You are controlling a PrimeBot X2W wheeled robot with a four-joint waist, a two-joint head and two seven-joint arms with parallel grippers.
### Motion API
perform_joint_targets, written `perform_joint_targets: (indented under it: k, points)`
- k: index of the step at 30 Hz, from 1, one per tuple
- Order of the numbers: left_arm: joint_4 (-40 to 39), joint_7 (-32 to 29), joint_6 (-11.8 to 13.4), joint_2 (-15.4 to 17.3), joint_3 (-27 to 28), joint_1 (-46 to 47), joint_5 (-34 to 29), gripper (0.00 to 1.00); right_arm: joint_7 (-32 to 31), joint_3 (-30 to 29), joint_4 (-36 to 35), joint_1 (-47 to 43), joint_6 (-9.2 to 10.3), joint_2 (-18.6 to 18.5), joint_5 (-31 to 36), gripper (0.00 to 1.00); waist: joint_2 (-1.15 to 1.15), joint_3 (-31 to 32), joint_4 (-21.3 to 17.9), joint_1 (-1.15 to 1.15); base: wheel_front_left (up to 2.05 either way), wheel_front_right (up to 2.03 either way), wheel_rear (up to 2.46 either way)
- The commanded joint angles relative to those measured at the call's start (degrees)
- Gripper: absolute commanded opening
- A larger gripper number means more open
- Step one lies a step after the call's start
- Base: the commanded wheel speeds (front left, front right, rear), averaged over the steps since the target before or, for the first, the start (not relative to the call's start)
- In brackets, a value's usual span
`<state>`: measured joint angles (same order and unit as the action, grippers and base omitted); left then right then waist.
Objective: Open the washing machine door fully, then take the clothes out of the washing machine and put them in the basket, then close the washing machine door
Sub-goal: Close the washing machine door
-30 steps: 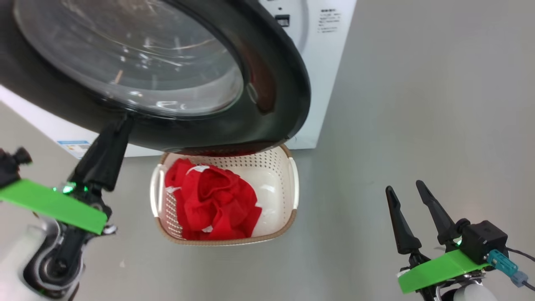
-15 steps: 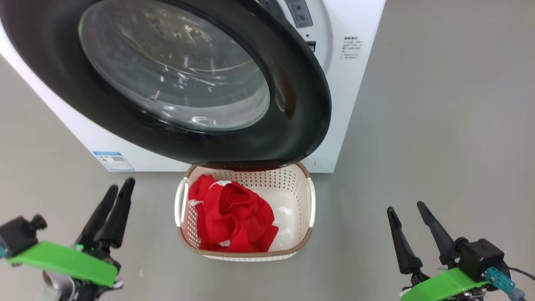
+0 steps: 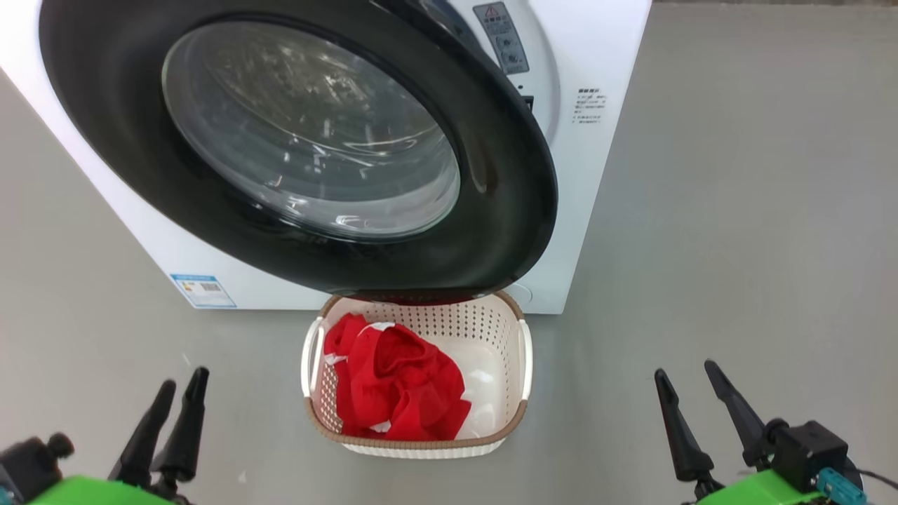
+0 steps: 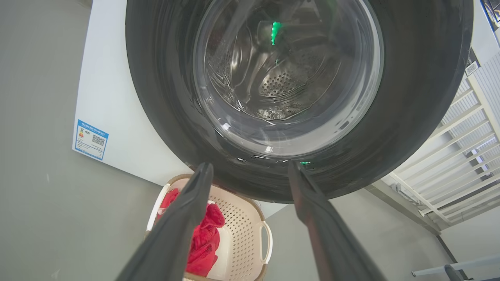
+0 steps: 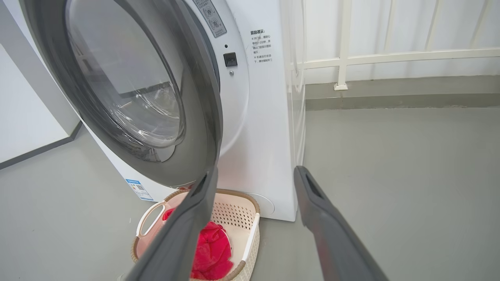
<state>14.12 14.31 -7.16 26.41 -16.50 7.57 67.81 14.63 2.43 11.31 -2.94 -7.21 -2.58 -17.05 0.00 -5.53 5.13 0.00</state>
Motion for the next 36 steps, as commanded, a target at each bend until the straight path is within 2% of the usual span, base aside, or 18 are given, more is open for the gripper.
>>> perform_joint_targets:
  k: [1,7,26,31,36]
  points:
    - [-0.51,0.68,-0.33,1.34,3.07,0.33,-1.47,1.00,0.37,1.00,-1.27,-0.22,-0.28,-0.30,0.60,1.00,0.00,0.58,-0.06,0.00,0.00,0.00,0.00]
    - [0.26,0.69,-0.33,-1.36,6.87,-2.85,-8.81,1.00,0.37,0.46,-1.49,-1.71,-0.28,-0.30,0.53,1.00,0.00,1.83,-0.07,0.00,0.00,0.00,0.00]
    - [-0.56,0.69,-0.33,-10.71,19.61,-8.20,-40.57,1.00,0.37,-0.62,-2.21,-3.35,-0.28,-0.30,0.53,1.00,0.00,2.83,0.68,0.00,0.00,0.00,0.00]
    - [-1.01,0.69,-0.33,-13.55,23.08,-8.75,-45.04,1.00,0.37,-0.98,-2.31,-3.59,-0.28,-0.30,0.57,1.00,0.00,2.95,0.80,0.00,0.00,0.00,0.00]
    - [-1.00,0.69,-0.33,-15.30,23.58,-9.88,-48.95,1.00,0.37,-1.00,-2.16,-3.93,-0.28,-0.30,0.56,1.00,0.00,3.15,0.68,0.00,0.00,0.00,0.00]
